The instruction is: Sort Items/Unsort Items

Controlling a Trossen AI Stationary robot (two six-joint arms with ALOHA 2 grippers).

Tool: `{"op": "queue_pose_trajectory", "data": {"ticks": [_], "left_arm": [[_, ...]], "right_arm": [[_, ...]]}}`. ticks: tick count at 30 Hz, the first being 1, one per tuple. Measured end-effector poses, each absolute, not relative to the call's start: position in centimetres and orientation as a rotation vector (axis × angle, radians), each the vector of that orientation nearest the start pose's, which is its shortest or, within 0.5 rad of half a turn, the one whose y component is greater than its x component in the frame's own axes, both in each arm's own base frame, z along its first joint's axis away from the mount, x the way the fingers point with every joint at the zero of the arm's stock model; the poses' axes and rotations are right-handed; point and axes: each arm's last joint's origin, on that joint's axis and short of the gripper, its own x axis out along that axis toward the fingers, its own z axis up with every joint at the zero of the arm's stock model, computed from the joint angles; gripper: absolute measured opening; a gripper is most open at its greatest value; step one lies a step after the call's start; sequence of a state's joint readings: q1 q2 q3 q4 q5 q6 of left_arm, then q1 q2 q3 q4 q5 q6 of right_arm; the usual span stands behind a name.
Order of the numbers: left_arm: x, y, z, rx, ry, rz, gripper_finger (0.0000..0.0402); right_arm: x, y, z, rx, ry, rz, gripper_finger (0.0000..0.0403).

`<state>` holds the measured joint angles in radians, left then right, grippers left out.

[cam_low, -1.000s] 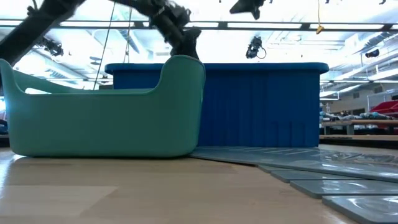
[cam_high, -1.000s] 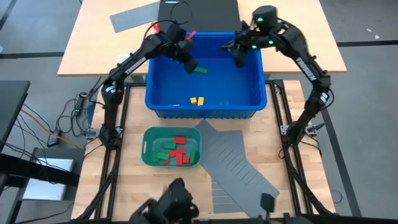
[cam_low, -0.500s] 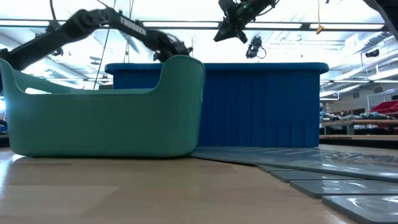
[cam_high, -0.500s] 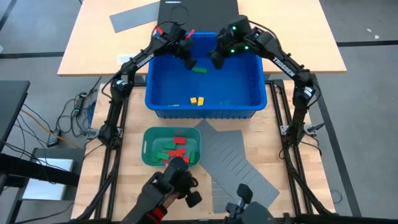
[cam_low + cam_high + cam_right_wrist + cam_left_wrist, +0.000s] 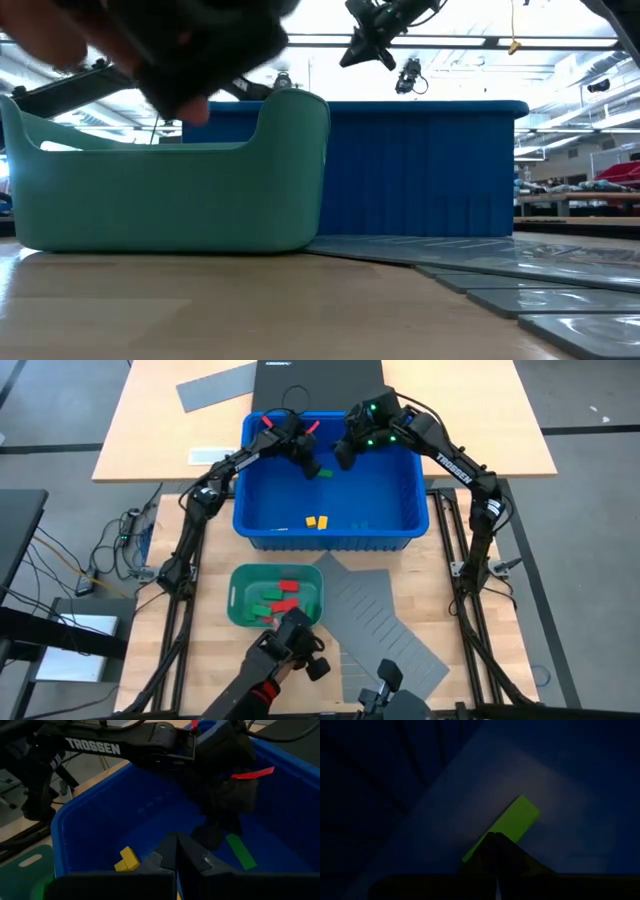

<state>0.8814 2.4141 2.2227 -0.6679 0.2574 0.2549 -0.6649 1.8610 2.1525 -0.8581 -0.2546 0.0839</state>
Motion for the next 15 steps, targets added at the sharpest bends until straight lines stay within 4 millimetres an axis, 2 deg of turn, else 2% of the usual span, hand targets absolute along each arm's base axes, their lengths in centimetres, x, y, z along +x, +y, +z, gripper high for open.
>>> {"op": "queue_pose_trajectory", "data": {"ticks": [7, 15], "left_arm": [[34.8, 40.7, 19.3, -0.258, 0.859, 0.485, 0.0001], [34.2, 39.0, 19.0, -0.303, 1.020, 0.402, 0.0001]], "right_arm": [[31.5, -23.6, 43.3, 0.337, 0.498, -0.409, 0.0000], [31.6, -23.5, 43.3, 0.311, 0.501, -0.375, 0.0000]]}}
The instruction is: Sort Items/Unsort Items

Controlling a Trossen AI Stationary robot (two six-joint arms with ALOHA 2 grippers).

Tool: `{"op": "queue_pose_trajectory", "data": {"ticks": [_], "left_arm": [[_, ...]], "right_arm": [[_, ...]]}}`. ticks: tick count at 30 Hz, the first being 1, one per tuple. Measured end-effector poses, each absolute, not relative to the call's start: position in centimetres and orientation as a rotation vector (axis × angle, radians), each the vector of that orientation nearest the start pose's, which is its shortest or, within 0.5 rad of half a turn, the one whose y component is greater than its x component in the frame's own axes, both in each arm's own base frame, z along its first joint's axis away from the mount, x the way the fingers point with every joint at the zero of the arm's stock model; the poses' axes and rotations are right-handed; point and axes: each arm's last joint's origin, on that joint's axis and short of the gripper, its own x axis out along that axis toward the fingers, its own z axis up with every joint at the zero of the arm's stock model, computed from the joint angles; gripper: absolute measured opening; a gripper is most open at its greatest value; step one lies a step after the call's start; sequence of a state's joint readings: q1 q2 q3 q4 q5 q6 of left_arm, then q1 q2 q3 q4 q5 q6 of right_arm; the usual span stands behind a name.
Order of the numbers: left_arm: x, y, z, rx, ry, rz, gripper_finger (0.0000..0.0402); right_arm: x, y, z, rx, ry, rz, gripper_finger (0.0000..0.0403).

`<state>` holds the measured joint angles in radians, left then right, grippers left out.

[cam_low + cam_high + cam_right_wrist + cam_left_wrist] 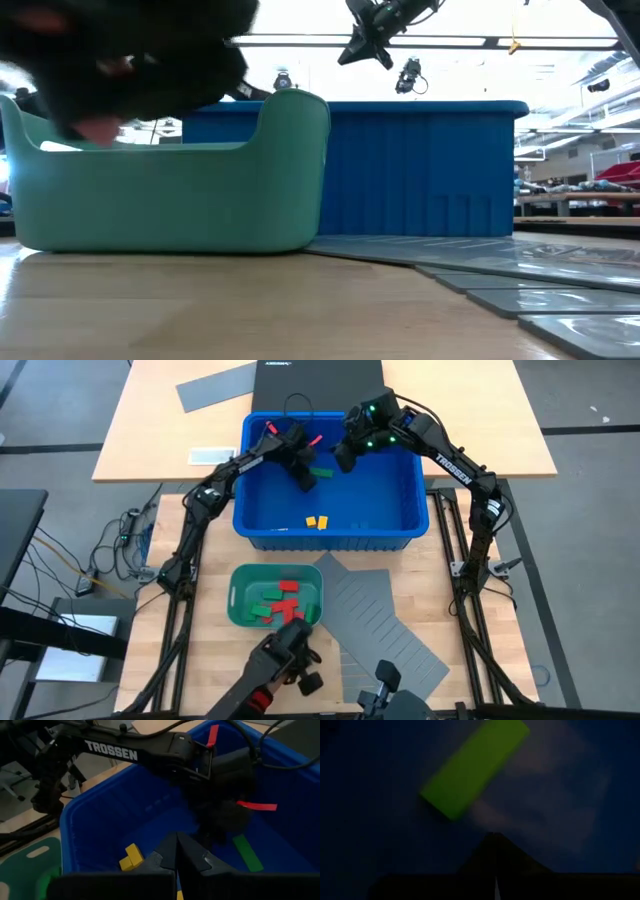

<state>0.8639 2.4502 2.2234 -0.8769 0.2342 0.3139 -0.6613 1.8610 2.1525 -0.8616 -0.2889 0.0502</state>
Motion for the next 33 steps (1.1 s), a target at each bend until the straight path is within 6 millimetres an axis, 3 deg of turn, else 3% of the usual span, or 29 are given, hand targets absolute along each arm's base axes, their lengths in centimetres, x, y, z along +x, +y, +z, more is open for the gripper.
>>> {"op": "queue_pose_trajectory", "data": {"ticks": [6, 11, 15, 23, 30, 33], "left_arm": [[33.9, 37.5, 20.8, -0.287, 1.063, 0.317, 0.0001], [35.6, 38.8, 22.9, -0.182, 0.810, 0.422, 0.0000], [36.8, 39.8, 21.2, -0.169, 0.750, 0.484, 0.0000], [37.6, 38.6, 18.4, -0.171, 0.896, 0.479, 0.0000], [37.2, 37.6, 18.6, -0.235, 0.959, 0.407, 0.0000], [37.1, 37.4, 19.6, -0.230, 0.936, 0.371, 0.0000]], "right_arm": [[31.6, -23.5, 43.3, 0.285, 0.506, -0.365, 0.0000], [31.6, -23.4, 43.3, 0.272, 0.507, -0.338, 0.0000], [31.5, -23.4, 43.2, 0.272, 0.512, -0.332, 0.0000], [31.5, -23.2, 43.1, 0.288, 0.530, -0.305, 0.0000], [31.4, -23.3, 43.1, 0.269, 0.532, -0.301, 0.0000], [31.4, -23.3, 43.1, 0.269, 0.532, -0.301, 0.0000]]}}
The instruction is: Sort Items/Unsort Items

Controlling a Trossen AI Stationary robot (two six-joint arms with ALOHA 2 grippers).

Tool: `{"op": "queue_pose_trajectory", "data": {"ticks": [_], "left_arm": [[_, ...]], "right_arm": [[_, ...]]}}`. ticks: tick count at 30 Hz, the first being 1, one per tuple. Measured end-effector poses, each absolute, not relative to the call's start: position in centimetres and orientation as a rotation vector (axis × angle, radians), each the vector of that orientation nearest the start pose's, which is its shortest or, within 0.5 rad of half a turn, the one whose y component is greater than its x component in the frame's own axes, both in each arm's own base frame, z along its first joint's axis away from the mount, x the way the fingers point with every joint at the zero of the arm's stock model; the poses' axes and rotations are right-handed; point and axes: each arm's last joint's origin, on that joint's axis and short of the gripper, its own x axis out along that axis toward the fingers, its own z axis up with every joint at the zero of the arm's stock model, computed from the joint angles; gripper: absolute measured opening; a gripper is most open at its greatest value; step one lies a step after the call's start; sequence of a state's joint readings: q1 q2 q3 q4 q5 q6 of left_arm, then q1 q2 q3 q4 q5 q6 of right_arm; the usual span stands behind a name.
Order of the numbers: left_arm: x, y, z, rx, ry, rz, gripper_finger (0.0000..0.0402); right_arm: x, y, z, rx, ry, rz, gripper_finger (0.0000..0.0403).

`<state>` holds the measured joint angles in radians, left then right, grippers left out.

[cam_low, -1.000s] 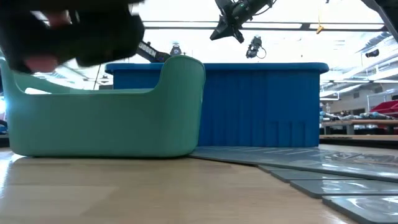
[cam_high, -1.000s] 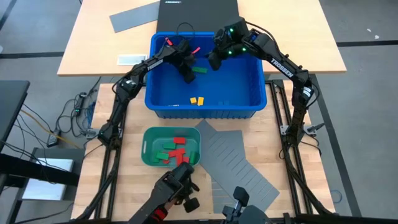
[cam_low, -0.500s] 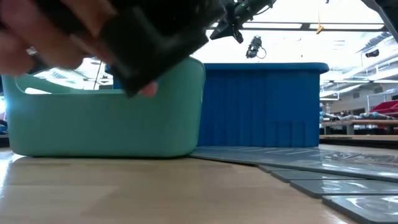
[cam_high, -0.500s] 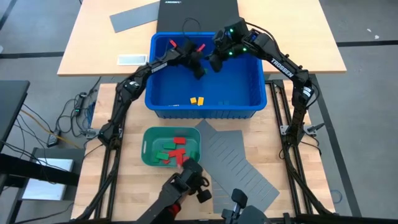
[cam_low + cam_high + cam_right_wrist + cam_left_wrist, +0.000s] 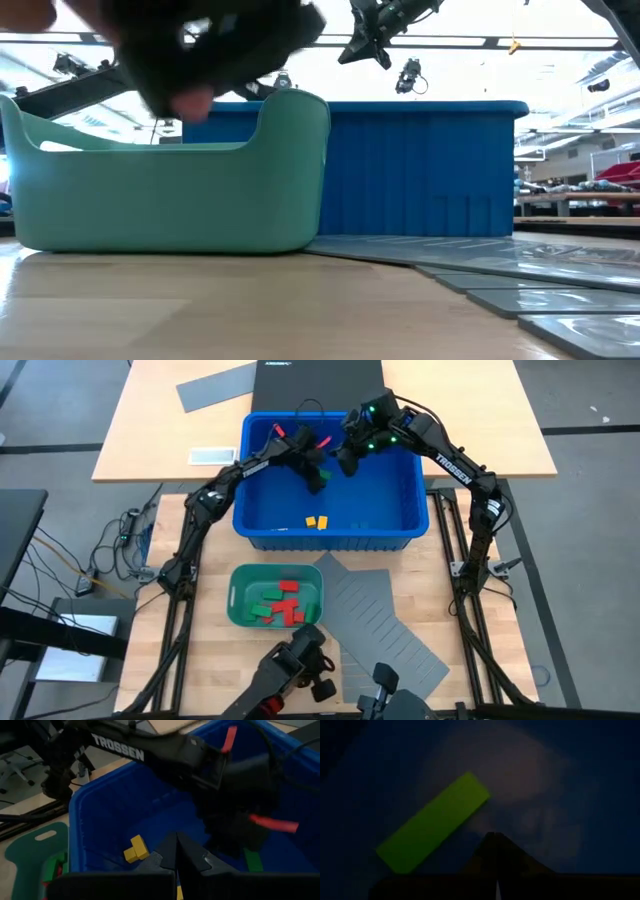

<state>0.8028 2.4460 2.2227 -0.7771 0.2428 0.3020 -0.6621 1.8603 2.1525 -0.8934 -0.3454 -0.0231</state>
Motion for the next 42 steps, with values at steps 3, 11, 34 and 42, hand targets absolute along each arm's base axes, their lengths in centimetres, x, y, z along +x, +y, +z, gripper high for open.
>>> {"op": "queue_pose_trajectory", "data": {"ticks": [3, 11, 34, 42], "left_arm": [[36.9, 37.0, 21.7, -0.213, 0.878, 0.322, 0.0000], [37.4, 38.0, 23.4, -0.032, 0.792, 0.454, 0.0034], [36.7, 36.5, 20.2, -0.311, 0.971, 0.271, 0.0004], [36.7, 36.5, 24.2, -0.244, 0.891, 0.285, 0.0049]], "right_arm": [[31.4, -23.3, 43.1, 0.269, 0.532, -0.300, 0.0000], [31.5, -23.2, 43.1, 0.274, 0.530, -0.287, 0.0000], [31.5, -23.1, 43.0, 0.274, 0.534, -0.274, 0.0000], [31.5, -23.1, 43.0, 0.275, 0.534, -0.268, 0.0000]]}}
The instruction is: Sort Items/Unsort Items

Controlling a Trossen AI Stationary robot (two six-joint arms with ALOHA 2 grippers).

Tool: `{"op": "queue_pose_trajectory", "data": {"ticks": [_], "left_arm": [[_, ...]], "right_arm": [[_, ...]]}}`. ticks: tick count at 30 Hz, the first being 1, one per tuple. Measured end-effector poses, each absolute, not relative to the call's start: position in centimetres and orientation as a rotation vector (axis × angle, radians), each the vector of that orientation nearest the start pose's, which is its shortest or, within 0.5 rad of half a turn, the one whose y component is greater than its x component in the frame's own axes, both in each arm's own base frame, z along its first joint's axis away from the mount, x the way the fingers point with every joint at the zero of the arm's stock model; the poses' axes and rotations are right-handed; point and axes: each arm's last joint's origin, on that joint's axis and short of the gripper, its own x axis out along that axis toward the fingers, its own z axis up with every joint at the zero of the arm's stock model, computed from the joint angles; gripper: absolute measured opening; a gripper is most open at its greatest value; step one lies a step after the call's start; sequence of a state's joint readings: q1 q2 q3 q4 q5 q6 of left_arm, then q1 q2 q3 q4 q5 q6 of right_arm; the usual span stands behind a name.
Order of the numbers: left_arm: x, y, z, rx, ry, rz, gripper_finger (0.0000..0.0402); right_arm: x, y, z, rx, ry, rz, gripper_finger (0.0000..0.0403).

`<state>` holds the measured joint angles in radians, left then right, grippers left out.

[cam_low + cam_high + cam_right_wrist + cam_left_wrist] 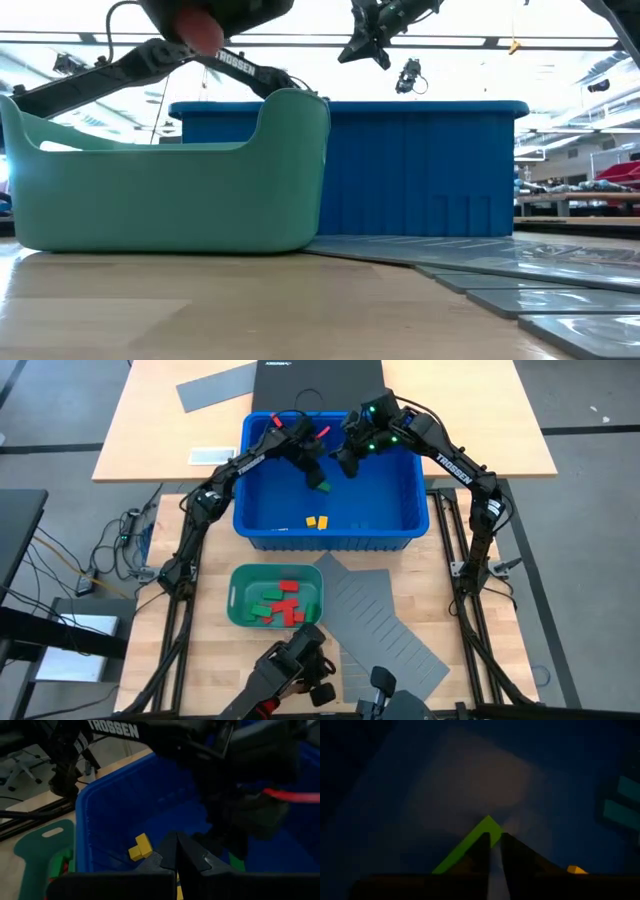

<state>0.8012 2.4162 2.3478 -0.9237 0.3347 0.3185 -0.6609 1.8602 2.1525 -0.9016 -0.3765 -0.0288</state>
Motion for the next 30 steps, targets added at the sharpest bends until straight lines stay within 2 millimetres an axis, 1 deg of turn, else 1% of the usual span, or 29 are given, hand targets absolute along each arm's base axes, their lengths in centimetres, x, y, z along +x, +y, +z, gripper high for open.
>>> {"op": "queue_pose_trajectory", "data": {"ticks": [2, 4, 9, 13, 16, 20, 24, 30], "left_arm": [[36.7, 36.5, 24.5, -0.190, 0.891, 0.268, 0.0072], [36.7, 36.5, 24.3, -0.177, 0.900, 0.258, 0.0098], [36.5, 37.0, 22.8, -0.157, 0.898, 0.235, 0.0160], [36.6, 37.2, 20.8, -0.077, 0.910, 0.221, 0.0190], [36.7, 37.3, 19.6, 0.003, 0.938, 0.251, 0.0197], [36.6, 37.4, 19.0, 0.073, 0.966, 0.242, 0.0198], [36.6, 37.3, 19.0, 0.073, 0.970, 0.231, 0.0198], [36.5, 37.0, 18.8, 0.030, 0.961, 0.167, 0.0198]], "right_arm": [[31.4, -23.0, 43.0, 0.284, 0.538, -0.249, 0.0000], [31.4, -22.9, 42.9, 0.296, 0.546, -0.230, 0.0000], [31.3, -22.6, 42.6, 0.330, 0.573, -0.164, 0.0000], [31.2, -22.5, 42.5, 0.317, 0.584, -0.133, 0.0000], [31.2, -22.4, 42.5, 0.309, 0.587, -0.100, 0.0000], [31.1, -22.3, 42.4, 0.302, 0.592, -0.076, 0.0000], [31.1, -22.2, 42.4, 0.305, 0.593, -0.064, 0.0000], [31.0, -22.1, 42.3, 0.304, 0.598, -0.039, 0.0000]]}}
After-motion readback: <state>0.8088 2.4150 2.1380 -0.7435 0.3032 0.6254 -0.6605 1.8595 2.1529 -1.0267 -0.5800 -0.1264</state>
